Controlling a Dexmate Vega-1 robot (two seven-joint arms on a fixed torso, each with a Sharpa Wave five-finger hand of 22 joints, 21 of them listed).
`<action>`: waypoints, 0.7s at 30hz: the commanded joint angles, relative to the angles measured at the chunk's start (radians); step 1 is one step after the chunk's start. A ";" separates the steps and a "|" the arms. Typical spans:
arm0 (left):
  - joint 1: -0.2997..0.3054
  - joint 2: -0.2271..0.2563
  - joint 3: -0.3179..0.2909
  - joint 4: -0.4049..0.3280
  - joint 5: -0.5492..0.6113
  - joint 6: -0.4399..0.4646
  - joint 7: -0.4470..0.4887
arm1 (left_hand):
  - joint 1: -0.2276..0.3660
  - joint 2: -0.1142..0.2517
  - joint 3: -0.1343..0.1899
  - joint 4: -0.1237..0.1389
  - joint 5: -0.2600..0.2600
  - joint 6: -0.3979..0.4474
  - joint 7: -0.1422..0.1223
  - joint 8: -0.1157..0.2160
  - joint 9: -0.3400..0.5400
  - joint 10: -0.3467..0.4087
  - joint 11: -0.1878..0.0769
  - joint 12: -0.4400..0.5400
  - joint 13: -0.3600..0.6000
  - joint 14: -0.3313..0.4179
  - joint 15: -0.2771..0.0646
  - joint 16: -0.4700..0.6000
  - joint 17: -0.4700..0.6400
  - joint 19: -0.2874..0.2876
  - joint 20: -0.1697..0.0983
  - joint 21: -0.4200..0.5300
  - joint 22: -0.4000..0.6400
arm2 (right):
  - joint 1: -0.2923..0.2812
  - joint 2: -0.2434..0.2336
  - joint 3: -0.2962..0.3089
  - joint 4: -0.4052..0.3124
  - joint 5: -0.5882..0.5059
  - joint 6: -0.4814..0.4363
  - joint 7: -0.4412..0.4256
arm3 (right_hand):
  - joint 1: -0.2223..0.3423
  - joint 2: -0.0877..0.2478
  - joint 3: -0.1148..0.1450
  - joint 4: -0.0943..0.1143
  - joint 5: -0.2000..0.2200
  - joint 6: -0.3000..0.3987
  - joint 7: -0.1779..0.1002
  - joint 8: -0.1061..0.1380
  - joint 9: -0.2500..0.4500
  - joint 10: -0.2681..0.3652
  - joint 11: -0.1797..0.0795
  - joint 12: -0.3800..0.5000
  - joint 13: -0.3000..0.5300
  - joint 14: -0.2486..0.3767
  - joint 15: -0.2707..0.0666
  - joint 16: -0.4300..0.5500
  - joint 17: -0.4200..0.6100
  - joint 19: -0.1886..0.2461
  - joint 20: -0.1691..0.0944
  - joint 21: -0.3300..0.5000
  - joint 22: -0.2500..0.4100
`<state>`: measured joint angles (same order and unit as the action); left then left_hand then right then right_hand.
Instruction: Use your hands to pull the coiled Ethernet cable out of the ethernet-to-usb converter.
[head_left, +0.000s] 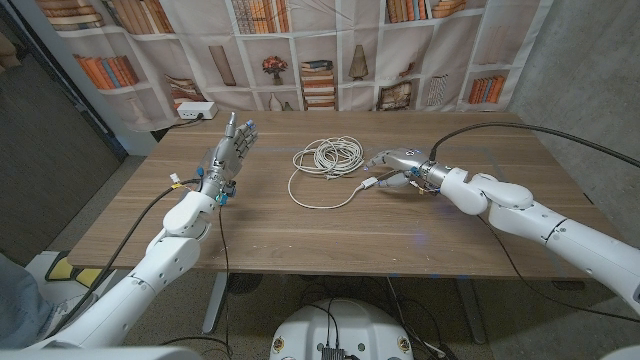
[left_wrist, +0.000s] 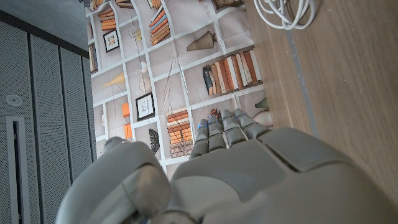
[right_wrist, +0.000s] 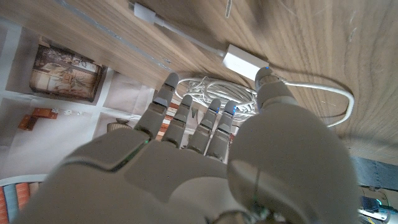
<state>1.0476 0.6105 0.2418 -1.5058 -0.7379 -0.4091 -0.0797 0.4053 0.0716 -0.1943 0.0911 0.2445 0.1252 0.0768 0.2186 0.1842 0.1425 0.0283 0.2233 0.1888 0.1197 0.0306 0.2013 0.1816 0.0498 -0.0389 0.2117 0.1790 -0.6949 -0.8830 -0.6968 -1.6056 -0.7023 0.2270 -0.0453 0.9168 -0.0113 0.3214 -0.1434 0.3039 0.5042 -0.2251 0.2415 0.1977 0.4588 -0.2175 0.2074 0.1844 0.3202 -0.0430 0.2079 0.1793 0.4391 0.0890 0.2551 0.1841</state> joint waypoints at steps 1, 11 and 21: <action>0.016 0.001 -0.010 -0.009 -0.011 -0.004 0.001 | 0.004 -0.001 -0.010 0.001 0.007 0.010 0.003 0.002 0.001 0.008 0.003 0.005 0.001 0.010 -0.005 0.002 0.003 0.007 0.006 0.001 0.003 | 0.042 0.004 -0.022 0.006 -0.008 0.005 0.100 | 0.008 0.001 -0.006 0.001 0.011 0.015 0.002 0.008 0.005 0.022 0.000 0.008 0.004 0.020 -0.090 0.005 0.003 0.004 0.001 -0.004 0.002; 0.017 0.002 -0.011 -0.006 -0.012 -0.005 -0.008 | 0.004 -0.001 -0.012 0.001 0.007 0.012 0.002 0.001 0.001 0.009 0.003 0.003 0.001 0.010 -0.005 0.001 0.003 0.006 0.007 0.000 0.003 | 0.078 0.010 -0.038 0.008 -0.016 0.008 0.177 | 0.014 0.004 -0.007 0.002 0.017 0.037 0.002 0.014 0.005 0.048 0.000 0.012 0.004 0.039 -0.101 0.005 0.002 0.008 0.000 -0.007 0.002; 0.029 -0.007 -0.014 0.001 -0.026 -0.014 -0.015 | 0.004 0.000 -0.014 0.001 0.007 0.012 0.002 -0.001 0.001 0.009 0.002 0.001 0.002 0.010 -0.005 -0.001 0.003 0.006 0.009 -0.001 0.003 | 0.101 0.033 -0.051 0.040 -0.013 0.028 0.178 | 0.021 0.009 -0.011 0.005 0.022 0.086 0.002 0.028 0.007 0.095 -0.001 0.017 0.004 0.077 -0.118 0.005 0.001 0.017 -0.001 -0.012 0.002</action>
<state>1.0662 0.6094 0.2309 -1.5116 -0.7530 -0.4176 -0.0875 0.4052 0.0716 -0.2026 0.0910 0.2445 0.1288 0.0805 0.2185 0.1840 0.1424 0.0283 0.2233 0.1886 0.1233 0.0269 0.2013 0.1816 0.0498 -0.0389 0.2117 0.1790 -0.6233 -0.8694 -0.7312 -1.5944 -0.7132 0.2362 0.1106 0.9260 -0.0020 0.3145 -0.1364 0.3220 0.5797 -0.2216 0.2627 0.2026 0.5420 -0.2186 0.2193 0.1843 0.3831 -0.0451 0.2079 0.1767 0.4414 0.0872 0.2429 0.1840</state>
